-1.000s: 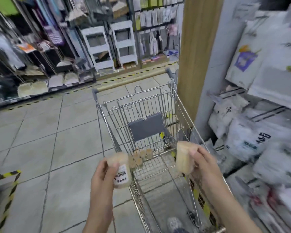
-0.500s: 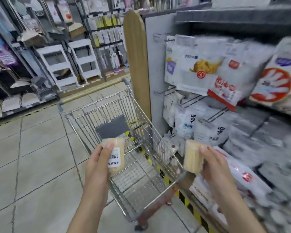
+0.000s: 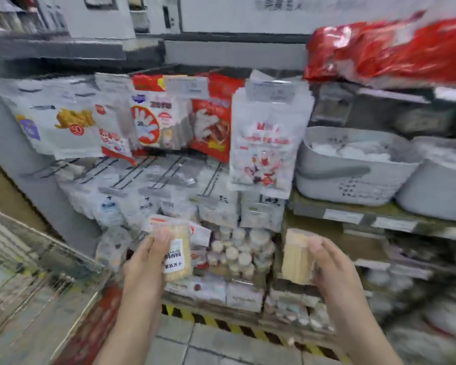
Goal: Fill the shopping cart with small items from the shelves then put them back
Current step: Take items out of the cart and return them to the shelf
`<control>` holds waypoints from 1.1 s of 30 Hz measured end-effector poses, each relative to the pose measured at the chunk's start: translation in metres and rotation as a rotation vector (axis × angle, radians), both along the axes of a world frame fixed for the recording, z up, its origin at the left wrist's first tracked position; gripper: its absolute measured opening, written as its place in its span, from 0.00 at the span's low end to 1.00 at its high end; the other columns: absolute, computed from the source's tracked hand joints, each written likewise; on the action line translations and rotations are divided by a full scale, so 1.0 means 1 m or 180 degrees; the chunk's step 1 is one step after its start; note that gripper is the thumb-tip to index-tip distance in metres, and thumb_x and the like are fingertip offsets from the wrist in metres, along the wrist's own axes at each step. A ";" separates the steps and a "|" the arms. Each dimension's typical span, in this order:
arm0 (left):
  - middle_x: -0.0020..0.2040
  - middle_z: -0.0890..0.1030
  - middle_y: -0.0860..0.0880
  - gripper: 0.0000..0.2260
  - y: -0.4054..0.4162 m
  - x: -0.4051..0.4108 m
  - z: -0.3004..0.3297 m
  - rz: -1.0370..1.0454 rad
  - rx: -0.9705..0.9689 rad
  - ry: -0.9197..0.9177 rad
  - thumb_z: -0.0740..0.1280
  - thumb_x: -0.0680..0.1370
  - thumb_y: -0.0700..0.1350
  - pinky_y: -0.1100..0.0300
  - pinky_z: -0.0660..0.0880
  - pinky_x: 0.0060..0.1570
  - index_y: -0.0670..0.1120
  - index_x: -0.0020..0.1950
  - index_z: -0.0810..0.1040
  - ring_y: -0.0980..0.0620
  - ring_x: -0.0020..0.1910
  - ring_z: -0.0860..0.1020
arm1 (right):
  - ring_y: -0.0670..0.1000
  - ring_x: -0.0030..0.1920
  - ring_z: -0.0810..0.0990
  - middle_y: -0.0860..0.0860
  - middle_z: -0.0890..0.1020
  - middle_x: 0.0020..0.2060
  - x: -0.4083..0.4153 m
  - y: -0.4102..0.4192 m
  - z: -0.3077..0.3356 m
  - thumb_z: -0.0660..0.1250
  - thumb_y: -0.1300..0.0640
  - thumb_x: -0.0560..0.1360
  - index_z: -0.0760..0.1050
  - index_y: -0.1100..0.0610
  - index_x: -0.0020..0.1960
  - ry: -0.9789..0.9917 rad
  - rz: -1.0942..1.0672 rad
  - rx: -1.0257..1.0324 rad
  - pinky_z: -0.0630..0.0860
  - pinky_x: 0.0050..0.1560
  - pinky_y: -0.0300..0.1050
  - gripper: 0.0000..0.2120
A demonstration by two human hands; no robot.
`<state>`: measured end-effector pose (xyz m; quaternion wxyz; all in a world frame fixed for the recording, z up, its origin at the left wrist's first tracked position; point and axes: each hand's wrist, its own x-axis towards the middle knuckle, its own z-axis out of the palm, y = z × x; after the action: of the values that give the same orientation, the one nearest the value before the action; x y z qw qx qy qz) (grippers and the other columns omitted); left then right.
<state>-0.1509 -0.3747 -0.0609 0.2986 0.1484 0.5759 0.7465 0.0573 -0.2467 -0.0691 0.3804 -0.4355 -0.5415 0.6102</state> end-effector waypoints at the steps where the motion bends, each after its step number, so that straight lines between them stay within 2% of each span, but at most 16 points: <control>1: 0.39 0.83 0.50 0.27 0.016 0.022 -0.002 -0.0230 -0.0004 0.0003 0.71 0.62 0.61 0.52 0.74 0.42 0.45 0.54 0.79 0.52 0.38 0.81 | 0.52 0.43 0.79 0.44 0.82 0.37 0.029 0.003 0.000 0.63 0.35 0.63 0.81 0.46 0.45 -0.0020 -0.0208 0.0025 0.74 0.44 0.50 0.19; 3: 0.51 0.83 0.48 0.35 0.046 0.068 -0.002 -0.0627 -0.0130 0.0010 0.73 0.63 0.65 0.47 0.75 0.52 0.45 0.63 0.76 0.48 0.49 0.81 | 0.51 0.41 0.78 0.44 0.81 0.35 0.085 0.006 0.001 0.63 0.38 0.64 0.81 0.48 0.43 0.0013 -0.0621 0.0073 0.72 0.42 0.49 0.17; 4: 0.54 0.82 0.47 0.39 0.060 0.091 -0.002 -0.0797 -0.0162 -0.0027 0.73 0.62 0.65 0.46 0.75 0.53 0.44 0.66 0.74 0.46 0.52 0.80 | 0.51 0.39 0.77 0.45 0.81 0.34 0.112 0.006 0.003 0.63 0.39 0.64 0.81 0.50 0.43 0.0018 -0.0813 0.0079 0.71 0.40 0.48 0.18; 7: 0.56 0.81 0.44 0.40 0.098 0.157 0.001 -0.1372 -0.0176 -0.0087 0.71 0.61 0.65 0.45 0.74 0.56 0.43 0.67 0.73 0.43 0.54 0.78 | 0.51 0.37 0.76 0.47 0.81 0.33 0.186 0.007 0.002 0.62 0.42 0.67 0.80 0.51 0.43 0.0061 -0.1382 0.0006 0.70 0.39 0.47 0.15; 8: 0.55 0.81 0.43 0.38 0.109 0.179 0.003 -0.1547 -0.0215 -0.0110 0.70 0.62 0.65 0.45 0.74 0.55 0.43 0.65 0.75 0.43 0.53 0.79 | 0.52 0.40 0.78 0.46 0.82 0.34 0.207 0.007 0.002 0.62 0.43 0.68 0.80 0.51 0.43 0.0129 -0.1598 -0.0041 0.72 0.41 0.48 0.14; 11: 0.39 0.80 0.45 0.21 0.138 0.236 0.002 -0.1941 -0.0255 0.0045 0.65 0.67 0.60 0.51 0.69 0.37 0.45 0.49 0.80 0.45 0.38 0.75 | 0.55 0.46 0.80 0.51 0.83 0.43 0.264 0.009 -0.003 0.62 0.42 0.67 0.80 0.52 0.46 0.0231 -0.2071 -0.0113 0.75 0.45 0.52 0.17; 12: 0.36 0.78 0.46 0.16 0.146 0.252 0.001 -0.2053 -0.0305 0.0084 0.64 0.69 0.60 0.51 0.68 0.37 0.48 0.43 0.81 0.46 0.36 0.74 | 0.55 0.45 0.80 0.53 0.82 0.44 0.278 0.009 -0.005 0.62 0.42 0.67 0.80 0.53 0.46 0.0251 -0.2181 -0.0132 0.76 0.44 0.51 0.17; 14: 0.34 0.78 0.48 0.13 0.165 0.277 -0.001 -0.2226 -0.0327 0.0105 0.63 0.76 0.56 0.50 0.69 0.40 0.50 0.39 0.82 0.47 0.36 0.74 | 0.51 0.41 0.81 0.51 0.83 0.40 0.302 0.014 -0.008 0.62 0.43 0.68 0.80 0.53 0.45 0.0341 -0.2378 -0.0129 0.78 0.39 0.46 0.16; 17: 0.35 0.79 0.47 0.11 0.200 0.304 0.001 -0.2345 -0.0374 0.0079 0.62 0.79 0.51 0.50 0.70 0.42 0.48 0.43 0.80 0.48 0.37 0.75 | 0.44 0.35 0.81 0.45 0.84 0.34 0.326 0.030 -0.009 0.62 0.45 0.70 0.80 0.51 0.45 0.0387 -0.2549 -0.0085 0.78 0.32 0.37 0.13; 19: 0.35 0.80 0.48 0.10 0.228 0.319 0.000 -0.2392 -0.0383 0.0082 0.62 0.79 0.50 0.48 0.70 0.47 0.48 0.45 0.79 0.48 0.39 0.75 | 0.43 0.33 0.80 0.45 0.84 0.33 0.341 0.047 -0.011 0.61 0.45 0.71 0.80 0.51 0.44 0.0363 -0.2605 -0.0094 0.77 0.33 0.39 0.13; 21: 0.34 0.81 0.50 0.10 0.256 0.336 -0.001 -0.2441 -0.0380 0.0090 0.63 0.79 0.51 0.48 0.71 0.49 0.48 0.46 0.79 0.49 0.39 0.77 | 0.47 0.35 0.80 0.47 0.83 0.34 0.355 0.067 -0.012 0.62 0.42 0.68 0.82 0.50 0.43 0.0334 -0.2628 -0.0077 0.75 0.39 0.45 0.15; 23: 0.35 0.82 0.50 0.10 0.284 0.356 0.001 -0.2577 -0.0365 0.0107 0.64 0.77 0.53 0.49 0.73 0.50 0.47 0.46 0.79 0.49 0.40 0.78 | 0.47 0.35 0.80 0.47 0.83 0.34 0.370 0.090 -0.009 0.62 0.42 0.68 0.82 0.50 0.44 0.0286 -0.2687 -0.0035 0.75 0.40 0.45 0.16; 27: 0.44 0.84 0.46 0.20 0.333 0.400 0.012 -0.3048 -0.0316 0.0098 0.64 0.68 0.59 0.51 0.75 0.49 0.47 0.51 0.80 0.48 0.45 0.80 | 0.41 0.31 0.79 0.44 0.82 0.32 0.403 0.132 0.003 0.61 0.46 0.70 0.80 0.53 0.47 0.0201 -0.2777 0.0131 0.75 0.31 0.34 0.14; 28: 0.43 0.83 0.47 0.22 0.345 0.412 0.014 -0.3166 -0.0292 0.0157 0.64 0.66 0.60 0.53 0.75 0.47 0.46 0.51 0.80 0.49 0.43 0.80 | 0.41 0.31 0.79 0.44 0.82 0.32 0.411 0.141 0.007 0.61 0.45 0.69 0.80 0.53 0.47 0.0162 -0.2813 0.0169 0.74 0.31 0.34 0.15; 30: 0.37 0.82 0.48 0.19 0.364 0.437 0.021 -0.3345 -0.0245 0.0293 0.64 0.65 0.60 0.58 0.75 0.38 0.47 0.47 0.80 0.52 0.37 0.79 | 0.41 0.32 0.79 0.44 0.82 0.33 0.429 0.155 0.011 0.61 0.44 0.68 0.81 0.52 0.47 0.0122 -0.2917 0.0220 0.75 0.31 0.33 0.17; 33: 0.34 0.82 0.52 0.10 0.382 0.474 0.030 -0.3645 -0.0115 0.0508 0.63 0.72 0.54 0.69 0.73 0.28 0.49 0.44 0.79 0.58 0.31 0.79 | 0.44 0.34 0.80 0.47 0.83 0.36 0.454 0.168 0.012 0.61 0.45 0.71 0.81 0.53 0.50 0.0183 -0.3086 0.0262 0.77 0.32 0.36 0.16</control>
<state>0.3232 0.0069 -0.0307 0.6130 0.4872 0.4372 0.4425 0.5111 -0.0788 -0.0575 0.6526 -0.6052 -0.2892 0.3525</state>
